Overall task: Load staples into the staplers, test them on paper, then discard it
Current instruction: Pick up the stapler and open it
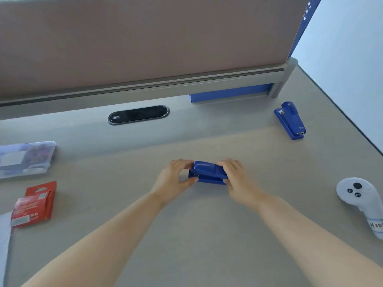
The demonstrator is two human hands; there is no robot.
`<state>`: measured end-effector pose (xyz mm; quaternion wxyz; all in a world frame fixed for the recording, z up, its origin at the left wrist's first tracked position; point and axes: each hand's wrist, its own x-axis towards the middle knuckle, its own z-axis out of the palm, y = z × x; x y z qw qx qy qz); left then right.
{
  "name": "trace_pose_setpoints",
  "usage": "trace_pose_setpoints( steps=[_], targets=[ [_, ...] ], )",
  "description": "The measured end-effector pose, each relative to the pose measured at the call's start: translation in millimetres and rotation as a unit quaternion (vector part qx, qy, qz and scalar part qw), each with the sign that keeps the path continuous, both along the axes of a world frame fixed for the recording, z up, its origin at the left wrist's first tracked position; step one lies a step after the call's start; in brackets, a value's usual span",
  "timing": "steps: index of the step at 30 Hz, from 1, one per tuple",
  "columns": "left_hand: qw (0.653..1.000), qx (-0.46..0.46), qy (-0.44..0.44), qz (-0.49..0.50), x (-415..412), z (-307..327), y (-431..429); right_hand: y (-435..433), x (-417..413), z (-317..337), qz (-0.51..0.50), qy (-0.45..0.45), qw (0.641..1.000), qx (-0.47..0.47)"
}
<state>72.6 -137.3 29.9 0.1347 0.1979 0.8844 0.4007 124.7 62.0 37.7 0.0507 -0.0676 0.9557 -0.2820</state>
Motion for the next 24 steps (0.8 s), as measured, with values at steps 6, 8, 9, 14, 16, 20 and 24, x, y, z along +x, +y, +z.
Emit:
trace_pose_setpoints(
  steps=[6, 8, 9, 14, 16, 20, 24],
  targets=[
    [0.998, -0.009, -0.024, 0.061, 47.1, -18.0, -71.6, -65.7, 18.7, -15.6, 0.109, -0.034, 0.993, 0.006],
    [0.997, -0.011, -0.015, 0.075, 54.7, -22.0, -91.5, -85.4, 18.0, -14.2, 0.127, -0.040, 0.991, 0.007],
    [0.997, -0.012, -0.012, 0.081, 56.9, -22.6, -100.3, -94.6, 17.1, -12.3, 0.137, -0.039, 0.990, 0.007],
    [0.994, -0.005, -0.001, 0.107, 63.3, -22.1, -126.7, -134.2, 13.5, -6.3, 0.172, 0.007, 0.985, 0.004],
    [0.993, 0.004, 0.003, 0.114, 63.6, -23.1, -130.8, -148.3, 14.1, -8.4, 0.175, 0.030, 0.984, 0.001],
    [0.992, 0.011, 0.021, 0.121, 57.9, -29.1, -137.8, -165.6, 13.8, -20.3, 0.155, 0.089, 0.984, 0.026],
    [0.992, 0.010, 0.035, 0.117, 56.8, -36.5, -140.7, -172.6, 12.5, -33.3, 0.103, 0.177, 0.977, 0.065]
  ],
)
